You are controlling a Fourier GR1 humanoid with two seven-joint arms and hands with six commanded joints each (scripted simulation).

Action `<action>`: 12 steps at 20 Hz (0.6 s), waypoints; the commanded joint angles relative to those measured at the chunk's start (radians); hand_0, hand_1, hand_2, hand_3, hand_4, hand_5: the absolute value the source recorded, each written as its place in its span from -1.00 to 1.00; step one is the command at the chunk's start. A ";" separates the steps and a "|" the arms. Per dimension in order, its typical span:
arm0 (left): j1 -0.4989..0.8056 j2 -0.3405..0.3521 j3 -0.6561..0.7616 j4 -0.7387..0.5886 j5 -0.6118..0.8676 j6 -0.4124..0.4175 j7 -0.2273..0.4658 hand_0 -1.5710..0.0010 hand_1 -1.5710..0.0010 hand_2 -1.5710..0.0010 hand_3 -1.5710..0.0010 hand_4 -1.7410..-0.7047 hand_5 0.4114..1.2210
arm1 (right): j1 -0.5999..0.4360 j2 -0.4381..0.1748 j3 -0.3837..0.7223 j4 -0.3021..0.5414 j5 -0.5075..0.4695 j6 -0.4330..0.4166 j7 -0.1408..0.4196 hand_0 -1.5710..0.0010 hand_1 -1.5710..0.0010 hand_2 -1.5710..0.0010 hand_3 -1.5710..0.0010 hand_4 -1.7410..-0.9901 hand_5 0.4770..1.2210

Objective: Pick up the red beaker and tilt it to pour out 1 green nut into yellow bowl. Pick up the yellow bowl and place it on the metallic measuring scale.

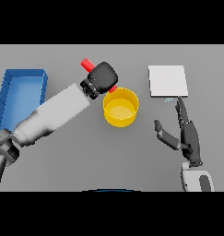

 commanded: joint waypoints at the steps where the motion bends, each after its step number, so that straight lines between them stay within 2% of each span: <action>1: -0.011 0.002 -0.022 0.005 -0.016 -0.010 -0.002 -1.00 -1.00 -1.00 -0.94 -0.99 1.00 | 0.003 0.000 -0.001 0.000 -0.002 0.002 0.005 1.00 1.00 1.00 1.00 0.20 -0.58; 6: -0.079 -0.018 -0.123 0.040 -0.082 -0.033 -0.029 -1.00 -1.00 -1.00 -0.98 -1.00 1.00 | 0.010 0.014 0.013 0.009 0.032 -0.023 0.009 1.00 1.00 1.00 1.00 0.23 -0.64; 8: -0.097 -0.020 -0.150 0.059 -0.097 -0.024 -0.043 -1.00 -1.00 -1.00 -0.99 -1.00 1.00 | 0.004 0.002 0.003 0.010 0.037 -0.029 0.017 1.00 1.00 1.00 1.00 0.24 -0.69; 12: -0.159 -0.043 -0.223 0.118 -0.135 -0.053 -0.078 -1.00 -1.00 -1.00 -0.99 -0.99 1.00 | -0.002 0.006 0.014 0.020 0.064 -0.044 0.010 1.00 1.00 1.00 1.00 0.34 -0.72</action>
